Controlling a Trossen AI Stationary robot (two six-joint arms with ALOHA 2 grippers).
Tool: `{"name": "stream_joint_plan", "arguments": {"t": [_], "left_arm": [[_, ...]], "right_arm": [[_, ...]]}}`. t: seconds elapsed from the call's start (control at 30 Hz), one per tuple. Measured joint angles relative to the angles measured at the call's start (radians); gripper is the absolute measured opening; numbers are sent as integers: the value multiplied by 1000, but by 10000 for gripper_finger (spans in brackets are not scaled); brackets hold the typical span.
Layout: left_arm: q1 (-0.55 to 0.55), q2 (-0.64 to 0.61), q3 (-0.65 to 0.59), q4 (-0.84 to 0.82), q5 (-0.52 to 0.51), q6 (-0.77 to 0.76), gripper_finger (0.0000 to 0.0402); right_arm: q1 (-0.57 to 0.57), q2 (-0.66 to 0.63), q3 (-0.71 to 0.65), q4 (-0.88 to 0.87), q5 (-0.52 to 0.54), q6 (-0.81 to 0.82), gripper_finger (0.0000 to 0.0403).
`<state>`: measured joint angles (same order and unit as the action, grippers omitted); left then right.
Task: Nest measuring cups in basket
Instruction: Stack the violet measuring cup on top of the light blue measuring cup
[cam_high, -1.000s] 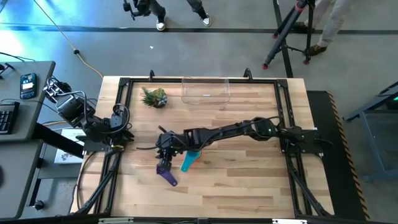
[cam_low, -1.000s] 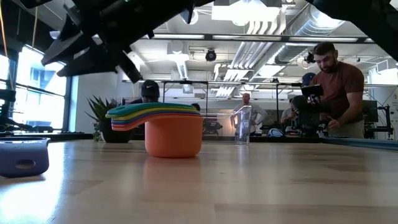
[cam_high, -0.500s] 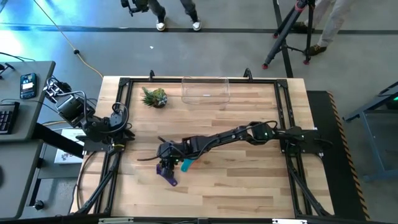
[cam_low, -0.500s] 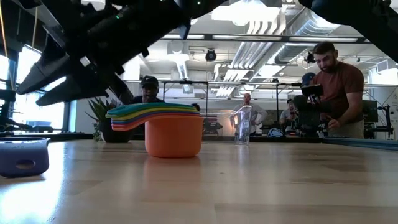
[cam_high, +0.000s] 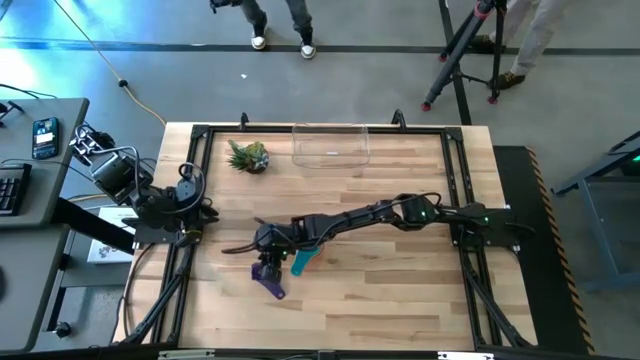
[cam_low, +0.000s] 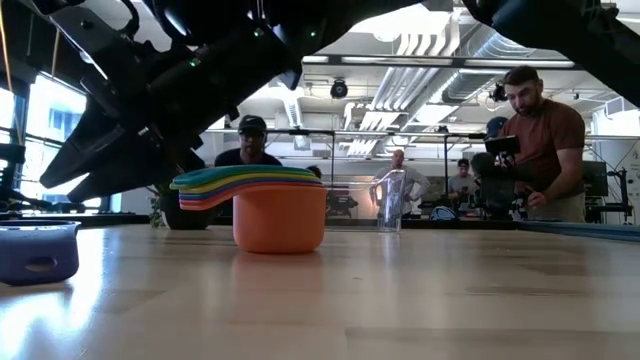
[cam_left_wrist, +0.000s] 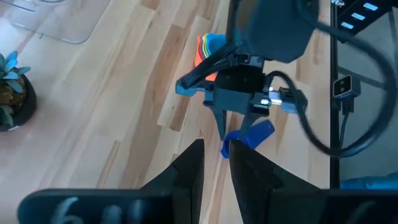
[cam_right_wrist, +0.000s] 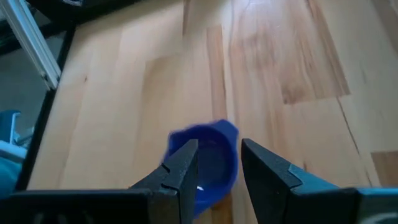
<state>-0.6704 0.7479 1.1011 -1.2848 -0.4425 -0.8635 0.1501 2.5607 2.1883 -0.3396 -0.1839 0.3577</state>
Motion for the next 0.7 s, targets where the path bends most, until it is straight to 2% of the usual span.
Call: {"name": "stream_joint_plan", "arguments": {"t": [0.7], "left_arm": [[0, 0, 0, 0, -40, -52, 65]], "right_arm": [[-3, 28, 0, -41, 3, -44, 114]]}}
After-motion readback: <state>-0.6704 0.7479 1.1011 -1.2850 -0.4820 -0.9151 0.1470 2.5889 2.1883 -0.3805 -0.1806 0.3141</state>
